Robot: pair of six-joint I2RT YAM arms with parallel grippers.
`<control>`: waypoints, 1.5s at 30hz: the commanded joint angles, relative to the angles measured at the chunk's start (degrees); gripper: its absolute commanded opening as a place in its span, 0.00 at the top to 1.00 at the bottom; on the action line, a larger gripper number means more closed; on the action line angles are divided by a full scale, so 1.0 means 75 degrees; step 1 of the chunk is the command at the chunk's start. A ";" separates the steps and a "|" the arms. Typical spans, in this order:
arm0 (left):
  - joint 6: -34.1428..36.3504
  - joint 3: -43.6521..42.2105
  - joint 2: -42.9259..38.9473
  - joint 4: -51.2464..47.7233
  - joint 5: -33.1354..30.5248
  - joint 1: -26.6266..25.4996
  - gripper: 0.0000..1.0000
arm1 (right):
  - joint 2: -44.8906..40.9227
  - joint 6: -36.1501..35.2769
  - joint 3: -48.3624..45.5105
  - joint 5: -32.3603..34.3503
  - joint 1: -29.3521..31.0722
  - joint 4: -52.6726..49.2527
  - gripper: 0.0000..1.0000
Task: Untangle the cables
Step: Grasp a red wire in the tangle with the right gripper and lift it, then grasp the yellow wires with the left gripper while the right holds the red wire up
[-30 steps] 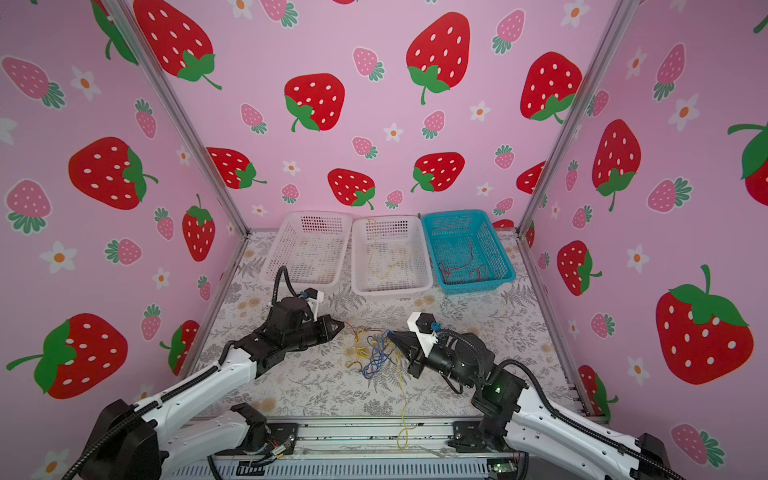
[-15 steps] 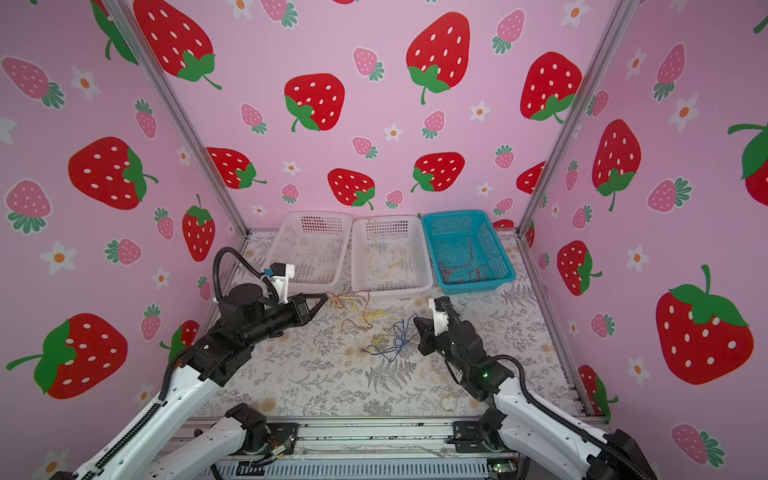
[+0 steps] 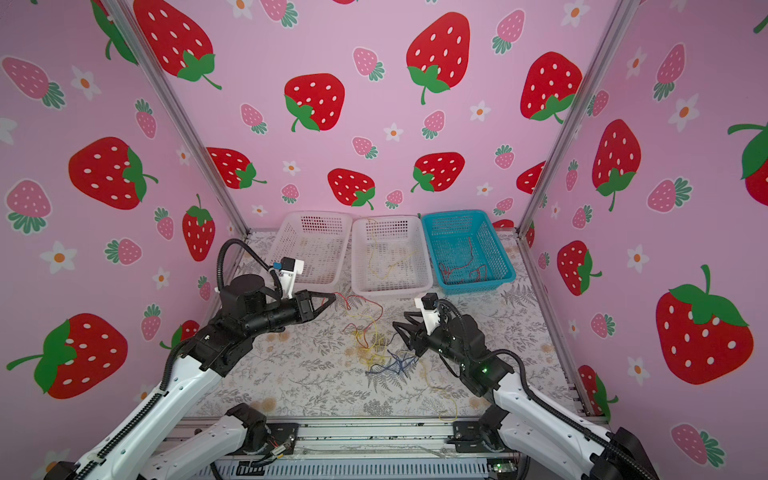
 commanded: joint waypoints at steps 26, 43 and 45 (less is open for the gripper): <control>0.0332 0.0187 -0.0438 0.0006 0.0565 0.0047 1.00 | 0.2421 -0.0719 0.1360 0.0057 0.0475 0.1541 1.00; 0.0567 -0.0534 -0.0175 0.0227 0.0525 0.0031 0.40 | 0.1312 -0.0712 0.2848 0.1276 0.0471 -0.0608 1.00; 0.0512 -0.0743 -0.0151 0.0424 0.0657 0.0037 0.38 | 0.1249 -0.0488 0.3005 0.1240 0.0478 -0.0759 1.00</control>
